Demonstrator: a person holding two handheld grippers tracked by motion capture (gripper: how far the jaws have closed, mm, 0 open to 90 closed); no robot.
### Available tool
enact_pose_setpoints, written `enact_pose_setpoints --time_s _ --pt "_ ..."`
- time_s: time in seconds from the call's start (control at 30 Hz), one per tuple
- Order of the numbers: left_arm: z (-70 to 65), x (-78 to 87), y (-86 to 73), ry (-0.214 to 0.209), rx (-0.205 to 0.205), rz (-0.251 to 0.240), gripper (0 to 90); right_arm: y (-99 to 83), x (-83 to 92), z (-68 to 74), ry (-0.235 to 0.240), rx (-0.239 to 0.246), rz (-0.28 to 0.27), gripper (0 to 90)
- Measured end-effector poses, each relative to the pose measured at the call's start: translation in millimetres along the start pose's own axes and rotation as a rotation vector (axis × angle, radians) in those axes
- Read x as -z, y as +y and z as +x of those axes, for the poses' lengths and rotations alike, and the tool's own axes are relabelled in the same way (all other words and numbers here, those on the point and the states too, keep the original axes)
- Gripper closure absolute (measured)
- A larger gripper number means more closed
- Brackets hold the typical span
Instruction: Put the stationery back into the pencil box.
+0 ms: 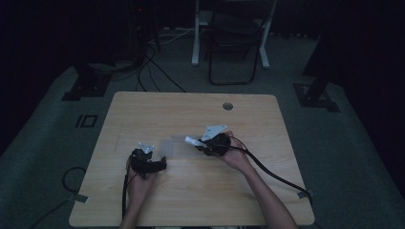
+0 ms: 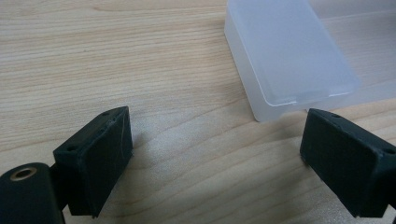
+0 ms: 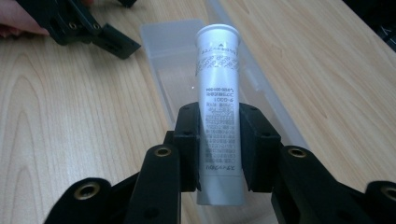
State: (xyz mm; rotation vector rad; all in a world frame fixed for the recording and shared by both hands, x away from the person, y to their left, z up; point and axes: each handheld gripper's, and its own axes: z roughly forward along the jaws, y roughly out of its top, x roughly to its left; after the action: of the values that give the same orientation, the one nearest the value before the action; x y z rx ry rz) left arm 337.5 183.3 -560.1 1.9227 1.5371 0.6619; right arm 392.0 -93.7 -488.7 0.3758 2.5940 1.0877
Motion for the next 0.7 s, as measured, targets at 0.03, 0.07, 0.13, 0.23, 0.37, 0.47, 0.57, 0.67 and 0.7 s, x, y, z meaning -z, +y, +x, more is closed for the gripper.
enact_pose_setpoints --time_s 0.03,0.07,0.13,0.23,0.37,0.47,0.57,0.67,0.7 --pt "0.1 0.1 0.0 0.000 -0.001 0.001 9.6 -0.4 -1.1 0.5 -0.001 0.003 0.005 71.1" --pt "0.1 0.0 0.0 0.000 -0.001 0.001 9.6 -0.6 -2.0 1.0 -0.001 0.004 0.006 71.1" --pt "0.1 0.0 0.0 0.000 -0.001 0.001 9.6 -1.3 -4.3 1.6 0.002 0.003 0.008 71.1" --pt "0.1 0.0 0.0 0.000 -0.001 0.000 9.6 -2.1 -7.1 1.8 0.001 0.003 0.012 71.1" --pt "0.1 0.0 0.0 0.000 -0.001 0.000 9.6 -3.5 -10.8 1.7 0.001 0.007 0.018 71.1" --pt "0.1 0.0 0.0 0.001 -0.002 0.001 9.6 -4.4 -13.4 1.7 0.000 0.007 0.021 71.1" --pt "0.1 0.0 0.0 0.000 -0.001 0.000 9.6 -5.4 -15.9 1.6 -0.004 0.008 0.026 71.1" --pt "0.1 0.0 0.0 0.001 -0.002 0.000 9.6 -6.7 -18.7 1.5 -0.008 0.005 0.034 71.1" --pt "0.1 0.0 0.0 0.001 -0.002 0.000 9.6 -7.0 -19.5 1.4 -0.007 0.005 0.036 71.1"
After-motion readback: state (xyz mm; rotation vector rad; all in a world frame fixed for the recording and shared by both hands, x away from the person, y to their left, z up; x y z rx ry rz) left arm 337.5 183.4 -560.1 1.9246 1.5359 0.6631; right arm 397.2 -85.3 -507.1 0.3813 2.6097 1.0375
